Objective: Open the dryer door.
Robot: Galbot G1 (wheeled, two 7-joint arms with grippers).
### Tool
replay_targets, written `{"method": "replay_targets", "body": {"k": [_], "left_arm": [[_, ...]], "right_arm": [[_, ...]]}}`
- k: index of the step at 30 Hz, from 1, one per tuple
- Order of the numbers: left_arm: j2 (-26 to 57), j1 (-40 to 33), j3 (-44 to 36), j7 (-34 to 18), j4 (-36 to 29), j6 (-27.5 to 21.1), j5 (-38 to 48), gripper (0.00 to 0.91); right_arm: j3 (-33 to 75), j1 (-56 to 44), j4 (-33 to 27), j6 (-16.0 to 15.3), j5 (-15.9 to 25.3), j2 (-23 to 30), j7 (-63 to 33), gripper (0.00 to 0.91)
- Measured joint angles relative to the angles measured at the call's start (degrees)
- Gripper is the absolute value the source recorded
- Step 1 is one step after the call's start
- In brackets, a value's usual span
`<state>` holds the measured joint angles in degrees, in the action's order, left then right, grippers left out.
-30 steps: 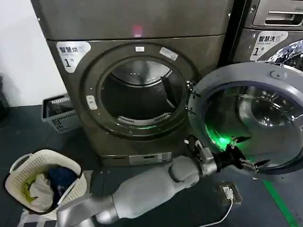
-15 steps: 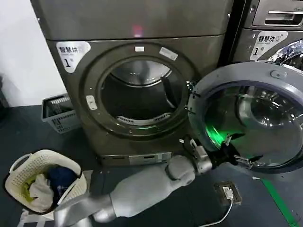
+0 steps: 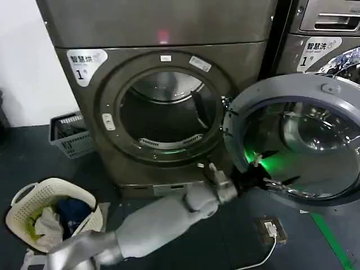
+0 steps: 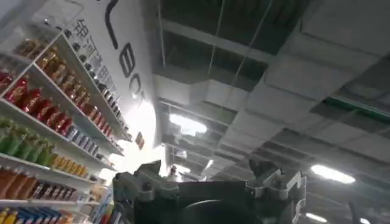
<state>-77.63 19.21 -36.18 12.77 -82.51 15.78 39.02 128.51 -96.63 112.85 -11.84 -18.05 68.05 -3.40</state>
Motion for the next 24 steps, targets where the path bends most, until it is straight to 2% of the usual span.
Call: {"method": "replay_targets", "body": {"k": [11,24], "left_arm": [[12.5,-1.3,0.1,2.7,-8.3,-0.1,0.4,0.907],[37.4,-6.2,-4.8,2.5,-17.7,-9.0,-7.2,0.907]], "right_arm": [[2.3,0.1,1.1,1.5,1.7,-0.1,2.4,0.907],[5.0,-0.3,1.9,2.0,4.3,-1.7,3.6,0.907]]}}
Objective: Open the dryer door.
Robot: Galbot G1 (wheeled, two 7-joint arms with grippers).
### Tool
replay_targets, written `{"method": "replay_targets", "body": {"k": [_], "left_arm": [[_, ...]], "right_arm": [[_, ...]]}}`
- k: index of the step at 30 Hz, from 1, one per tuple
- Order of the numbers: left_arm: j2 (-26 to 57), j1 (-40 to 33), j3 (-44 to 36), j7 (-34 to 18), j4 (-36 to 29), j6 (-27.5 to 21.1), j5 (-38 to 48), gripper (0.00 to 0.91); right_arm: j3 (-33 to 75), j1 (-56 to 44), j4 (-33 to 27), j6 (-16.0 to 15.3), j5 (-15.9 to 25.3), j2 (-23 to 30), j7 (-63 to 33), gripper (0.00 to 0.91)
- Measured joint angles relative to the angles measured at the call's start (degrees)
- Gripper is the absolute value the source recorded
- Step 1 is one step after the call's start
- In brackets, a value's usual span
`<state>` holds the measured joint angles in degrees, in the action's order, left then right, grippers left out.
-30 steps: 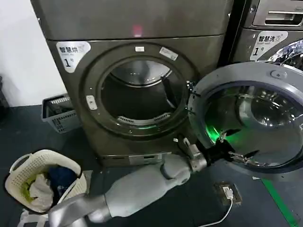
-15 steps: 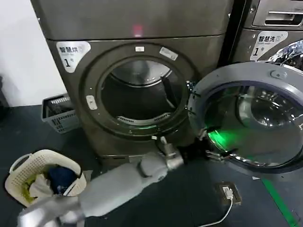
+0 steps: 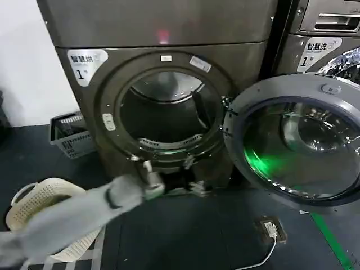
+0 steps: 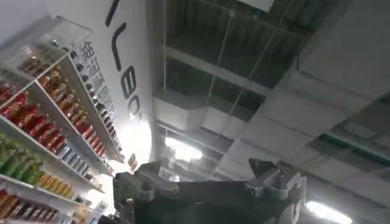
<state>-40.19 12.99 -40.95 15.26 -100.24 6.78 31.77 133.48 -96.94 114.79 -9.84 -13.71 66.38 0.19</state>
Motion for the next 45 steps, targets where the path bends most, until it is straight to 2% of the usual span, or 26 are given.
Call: {"method": "replay_targets", "body": {"k": [7,13,21,33,39,45], "left_arm": [[13.9,-1.3,-3.4,0.0,-2.9,-4.2,-2.0,0.907],[22.9,-0.9,-5.5,1.2,-2.9,-7.5,-6.7,0.907],[32.2,7.2,1.7,4.1,-3.3,-11.4,-7.9,0.907],[41.8,12.1,5.6,7.4,-3.2,-15.9,-9.3,0.907],[45.2,18.2,11.7,9.3,-3.0,-17.3,-9.7,0.907],[48.2,34.9,28.7,10.0,-1.6,-18.6,-9.9,0.907]], "right_arm": [[1.0,-1.0,0.0,0.3,0.2,-0.8,0.6,0.907],[1.8,-1.2,0.1,0.2,0.1,-1.3,0.7,0.907],[1.0,-0.9,-0.6,0.7,0.2,-1.5,0.8,0.907],[0.1,-0.3,-1.7,1.0,0.3,-2.4,0.8,0.907],[-1.2,0.5,-2.4,1.7,1.1,-2.8,0.8,0.907],[-1.7,1.2,-3.2,3.0,3.0,-2.8,0.8,0.907]]}}
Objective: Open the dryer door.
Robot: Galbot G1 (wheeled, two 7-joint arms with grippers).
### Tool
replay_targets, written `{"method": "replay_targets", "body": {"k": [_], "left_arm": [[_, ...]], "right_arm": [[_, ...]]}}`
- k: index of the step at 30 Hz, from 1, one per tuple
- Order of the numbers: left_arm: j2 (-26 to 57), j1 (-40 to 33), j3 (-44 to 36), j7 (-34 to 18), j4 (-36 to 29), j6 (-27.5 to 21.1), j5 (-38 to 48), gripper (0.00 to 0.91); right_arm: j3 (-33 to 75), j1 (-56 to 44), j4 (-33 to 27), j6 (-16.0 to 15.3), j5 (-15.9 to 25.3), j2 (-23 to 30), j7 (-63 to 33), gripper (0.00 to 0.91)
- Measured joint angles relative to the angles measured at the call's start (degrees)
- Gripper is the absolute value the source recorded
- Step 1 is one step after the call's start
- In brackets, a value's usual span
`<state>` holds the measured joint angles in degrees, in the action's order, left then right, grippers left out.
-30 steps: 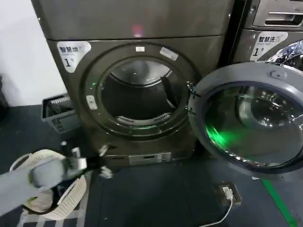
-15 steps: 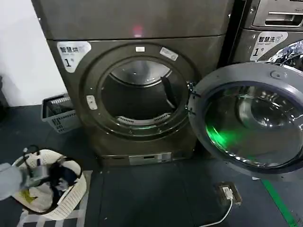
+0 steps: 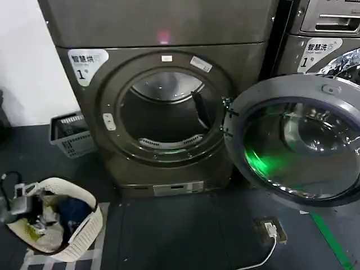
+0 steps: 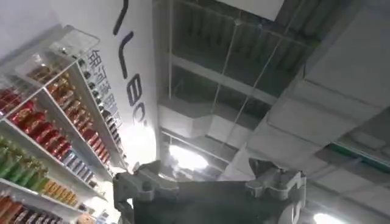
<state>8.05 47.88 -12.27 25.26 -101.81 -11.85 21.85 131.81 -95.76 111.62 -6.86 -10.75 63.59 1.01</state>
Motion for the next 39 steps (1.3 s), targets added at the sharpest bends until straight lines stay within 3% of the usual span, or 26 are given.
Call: {"method": "replay_targets", "body": {"k": [9,39], "left_arm": [[1.7,7.1,6.4,1.8,0.9,-2.3,-1.5,0.907],[3.0,7.6,7.2,3.9,1.7,-2.0,-2.5,0.907]], "right_arm": [[0.8,-0.1,0.1,0.1,0.5,-0.3,-0.2,0.907],[3.7,-2.2,1.0,-0.2,-1.6,-0.2,0.0,0.907]]}}
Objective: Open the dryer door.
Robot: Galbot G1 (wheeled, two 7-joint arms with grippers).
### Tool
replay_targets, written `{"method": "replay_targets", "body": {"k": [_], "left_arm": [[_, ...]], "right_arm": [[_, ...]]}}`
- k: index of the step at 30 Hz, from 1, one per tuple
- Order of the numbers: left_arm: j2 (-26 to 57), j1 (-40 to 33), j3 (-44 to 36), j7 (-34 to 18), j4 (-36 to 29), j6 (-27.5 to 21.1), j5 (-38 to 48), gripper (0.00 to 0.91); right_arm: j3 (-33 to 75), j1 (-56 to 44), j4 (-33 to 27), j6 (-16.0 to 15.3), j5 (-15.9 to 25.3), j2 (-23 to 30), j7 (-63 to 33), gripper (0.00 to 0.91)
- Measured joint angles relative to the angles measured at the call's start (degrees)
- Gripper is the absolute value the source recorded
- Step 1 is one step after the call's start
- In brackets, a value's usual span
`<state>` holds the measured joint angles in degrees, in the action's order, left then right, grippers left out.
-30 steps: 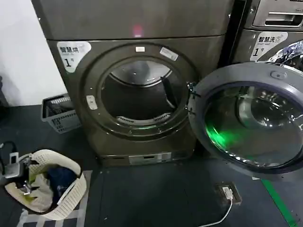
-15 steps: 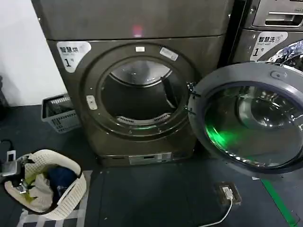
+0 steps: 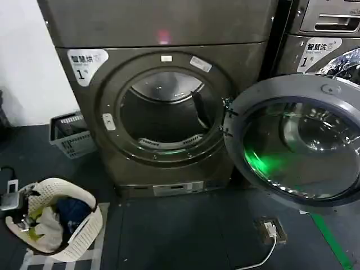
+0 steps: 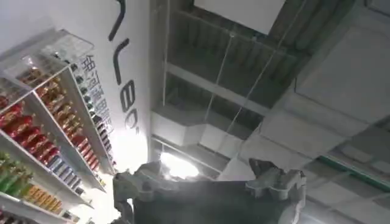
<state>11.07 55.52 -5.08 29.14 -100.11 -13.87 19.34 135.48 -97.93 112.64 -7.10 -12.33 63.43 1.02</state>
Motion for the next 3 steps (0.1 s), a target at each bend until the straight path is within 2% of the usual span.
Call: {"method": "replay_targets", "body": {"k": [3], "left_arm": [[0.2,0.1,0.0,0.0,0.4,0.0,-0.2,0.907]], "right_arm": [[-0.1,0.1,-0.2,0.0,0.0,0.0,0.0,0.907]]}}
